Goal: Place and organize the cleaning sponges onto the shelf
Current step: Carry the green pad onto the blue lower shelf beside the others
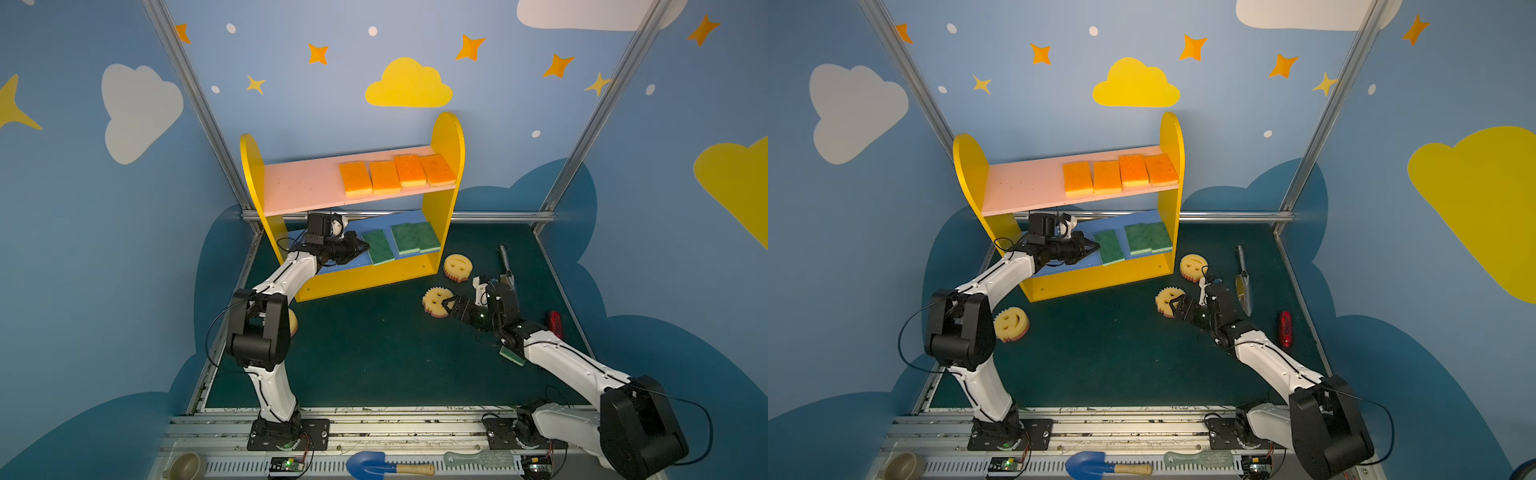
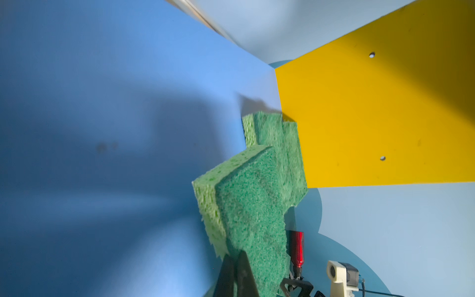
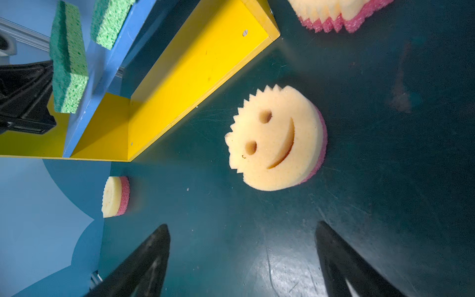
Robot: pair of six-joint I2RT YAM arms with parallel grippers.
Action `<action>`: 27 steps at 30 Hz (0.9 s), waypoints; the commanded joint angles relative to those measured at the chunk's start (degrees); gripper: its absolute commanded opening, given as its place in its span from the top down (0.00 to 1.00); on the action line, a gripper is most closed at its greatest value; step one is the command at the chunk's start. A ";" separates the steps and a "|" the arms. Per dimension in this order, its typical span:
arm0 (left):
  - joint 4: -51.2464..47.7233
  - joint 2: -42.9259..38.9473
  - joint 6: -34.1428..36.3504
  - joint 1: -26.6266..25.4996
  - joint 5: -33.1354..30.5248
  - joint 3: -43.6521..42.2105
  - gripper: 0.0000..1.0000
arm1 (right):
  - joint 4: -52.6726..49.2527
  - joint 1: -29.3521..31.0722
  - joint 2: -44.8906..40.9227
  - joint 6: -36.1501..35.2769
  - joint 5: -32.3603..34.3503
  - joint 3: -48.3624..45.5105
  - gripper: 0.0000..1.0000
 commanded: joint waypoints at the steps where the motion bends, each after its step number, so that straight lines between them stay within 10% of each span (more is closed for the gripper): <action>1: -3.51 3.24 2.25 0.42 1.42 3.88 0.97 | -0.08 -0.27 0.71 -0.69 0.58 1.52 0.13; 27: -8.97 15.64 2.05 -1.26 2.94 19.66 0.87 | -0.49 -0.41 1.64 -1.05 0.58 2.06 0.13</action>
